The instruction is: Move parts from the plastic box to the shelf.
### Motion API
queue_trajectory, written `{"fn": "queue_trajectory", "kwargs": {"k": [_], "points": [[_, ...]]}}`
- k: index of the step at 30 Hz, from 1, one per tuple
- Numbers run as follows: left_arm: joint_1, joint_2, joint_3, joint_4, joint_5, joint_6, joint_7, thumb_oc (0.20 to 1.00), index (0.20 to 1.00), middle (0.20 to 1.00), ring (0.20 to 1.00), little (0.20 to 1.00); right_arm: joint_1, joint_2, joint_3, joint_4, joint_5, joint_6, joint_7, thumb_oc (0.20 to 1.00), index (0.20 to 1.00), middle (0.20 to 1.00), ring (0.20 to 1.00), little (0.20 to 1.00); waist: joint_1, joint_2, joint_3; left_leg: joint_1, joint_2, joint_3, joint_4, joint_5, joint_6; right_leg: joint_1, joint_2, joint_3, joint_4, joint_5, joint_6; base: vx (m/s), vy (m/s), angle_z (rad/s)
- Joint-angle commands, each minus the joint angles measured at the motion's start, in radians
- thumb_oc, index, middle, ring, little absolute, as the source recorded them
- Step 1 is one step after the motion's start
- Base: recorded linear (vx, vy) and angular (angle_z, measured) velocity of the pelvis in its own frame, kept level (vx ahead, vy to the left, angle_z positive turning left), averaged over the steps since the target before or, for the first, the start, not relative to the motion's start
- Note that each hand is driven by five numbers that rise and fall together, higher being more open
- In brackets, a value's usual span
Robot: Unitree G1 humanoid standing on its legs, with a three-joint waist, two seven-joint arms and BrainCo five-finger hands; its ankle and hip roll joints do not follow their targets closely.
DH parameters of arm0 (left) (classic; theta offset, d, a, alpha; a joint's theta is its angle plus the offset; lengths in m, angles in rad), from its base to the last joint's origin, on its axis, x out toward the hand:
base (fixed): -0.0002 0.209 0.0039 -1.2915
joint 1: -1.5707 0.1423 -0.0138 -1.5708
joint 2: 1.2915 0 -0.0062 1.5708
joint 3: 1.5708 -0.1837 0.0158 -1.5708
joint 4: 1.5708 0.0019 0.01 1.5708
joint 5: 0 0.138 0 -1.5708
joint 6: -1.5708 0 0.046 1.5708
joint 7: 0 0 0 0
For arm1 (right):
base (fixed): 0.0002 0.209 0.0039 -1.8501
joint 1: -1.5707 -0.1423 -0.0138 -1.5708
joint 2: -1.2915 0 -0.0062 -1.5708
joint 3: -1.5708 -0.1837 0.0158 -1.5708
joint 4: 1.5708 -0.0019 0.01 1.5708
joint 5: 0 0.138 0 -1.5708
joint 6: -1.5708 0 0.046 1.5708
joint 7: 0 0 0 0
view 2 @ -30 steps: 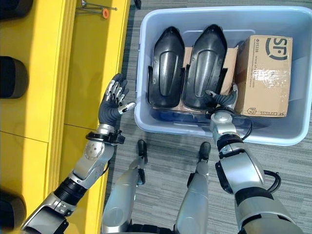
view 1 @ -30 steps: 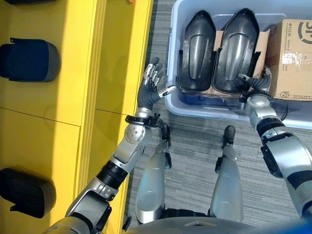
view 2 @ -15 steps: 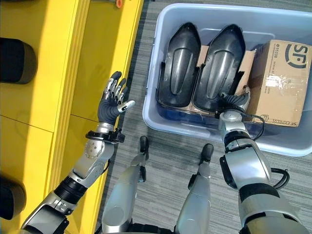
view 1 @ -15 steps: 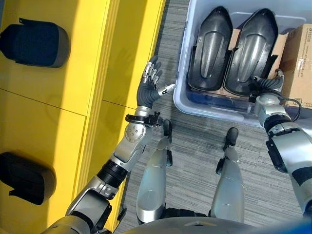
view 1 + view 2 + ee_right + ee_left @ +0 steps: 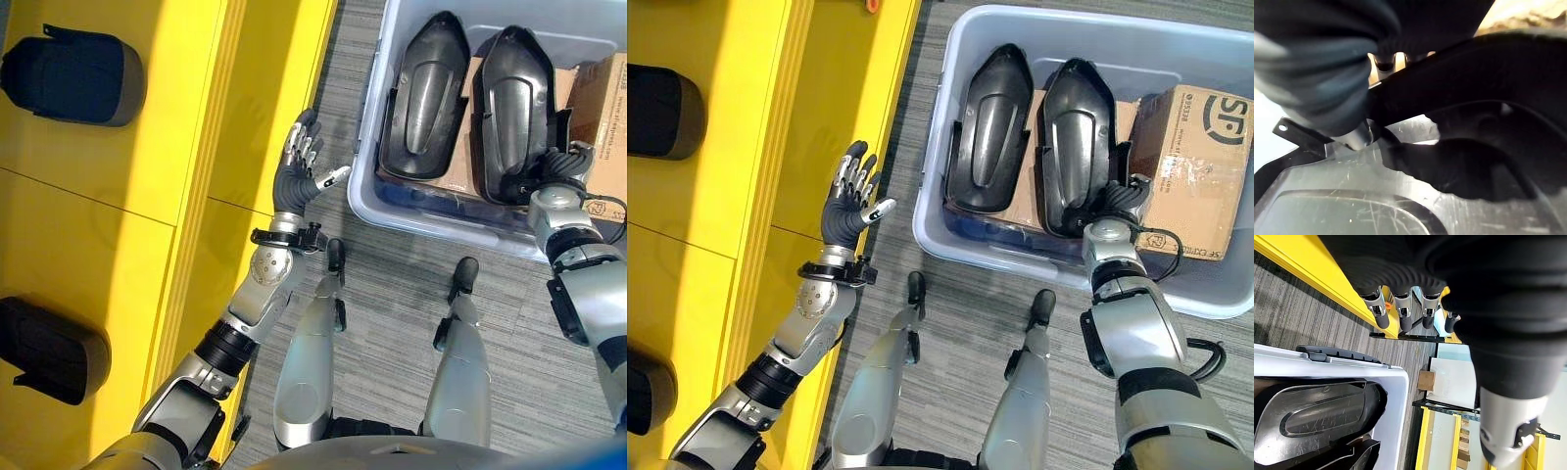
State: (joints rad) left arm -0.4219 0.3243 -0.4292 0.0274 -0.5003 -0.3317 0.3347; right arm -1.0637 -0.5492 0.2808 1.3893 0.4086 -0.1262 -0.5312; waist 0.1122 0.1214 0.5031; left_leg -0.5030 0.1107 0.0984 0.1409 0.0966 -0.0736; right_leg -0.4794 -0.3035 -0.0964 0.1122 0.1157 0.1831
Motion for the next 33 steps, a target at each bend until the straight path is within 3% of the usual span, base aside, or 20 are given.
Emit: {"fn": "queue_trajectory", "kwargs": {"k": [1,8,13,18,27,33], "points": [[0.001,0.047,0.026,-0.087,0.02,-0.066,0.014,1.0,1.0,1.0,1.0,1.0,-0.011,0.096,0.023,-0.045,-0.011,-0.005,0.016,0.2,0.2,0.2,0.2,0.2,0.014,-0.021,0.009,-0.016,0.046,-0.035,0.102,-0.117,-0.036,0.062,-0.045,0.013,0.046,-0.054,0.001,0.0,0.0,0.0],[0.0,0.048,0.022,-0.085,0.018,-0.066,0.012,1.0,1.0,1.0,1.0,1.0,0.008,0.107,0.002,-0.046,0.009,-0.01,0.017,0.2,0.2,0.2,0.2,0.2,0.009,-0.025,0.008,-0.014,0.048,-0.037,0.103,-0.118,-0.035,0.062,-0.042,0.015,0.049,-0.056,-0.001,0.0,0.0,0.0],[0.003,0.045,0.031,-0.078,0.018,-0.065,0.01,1.0,1.0,1.0,1.0,1.0,0.045,0.124,-0.038,-0.088,0.085,-0.049,0.023,0.2,0.2,0.2,0.2,0.2,0.001,-0.029,0.01,-0.008,0.049,-0.034,0.102,-0.119,-0.034,0.063,-0.037,0.019,0.051,-0.057,-0.003,0.0,0.0,0.0],[0.034,0.045,0.081,-0.076,0.032,-0.067,0.021,1.0,1.0,1.0,1.0,1.0,0.186,0.132,-0.042,-0.341,0.052,-0.121,0.005,0.2,0.2,0.2,0.2,0.2,-0.041,-0.059,0.01,0.001,0.057,-0.029,0.097,-0.119,-0.035,0.056,-0.028,0.027,0.057,-0.055,-0.005,0.0,-0.002,-0.01],[0.072,0.048,0.134,-0.082,0.049,-0.069,0.032,1.0,1.0,1.0,1.0,1.0,0.349,0.137,-0.113,-0.631,-0.018,-0.174,-0.031,0.2,0.2,0.2,0.2,0.2,-0.074,-0.079,0.003,0.016,0.065,-0.029,0.092,-0.118,-0.037,0.059,-0.024,0.031,0.063,-0.055,-0.006,0.0,-0.006,-0.02],[0.11,0.053,0.176,-0.096,0.066,-0.066,0.031,1.0,1.0,1.0,1.0,1.0,0.519,0.162,-0.16,-0.934,-0.073,-0.215,-0.01,0.2,0.2,0.2,0.2,0.2,-0.101,-0.102,-0.012,0.032,0.075,-0.035,0.085,-0.115,-0.039,0.074,-0.016,0.029,0.063,-0.057,-0.008,0.0,0.0,0.0]]}}
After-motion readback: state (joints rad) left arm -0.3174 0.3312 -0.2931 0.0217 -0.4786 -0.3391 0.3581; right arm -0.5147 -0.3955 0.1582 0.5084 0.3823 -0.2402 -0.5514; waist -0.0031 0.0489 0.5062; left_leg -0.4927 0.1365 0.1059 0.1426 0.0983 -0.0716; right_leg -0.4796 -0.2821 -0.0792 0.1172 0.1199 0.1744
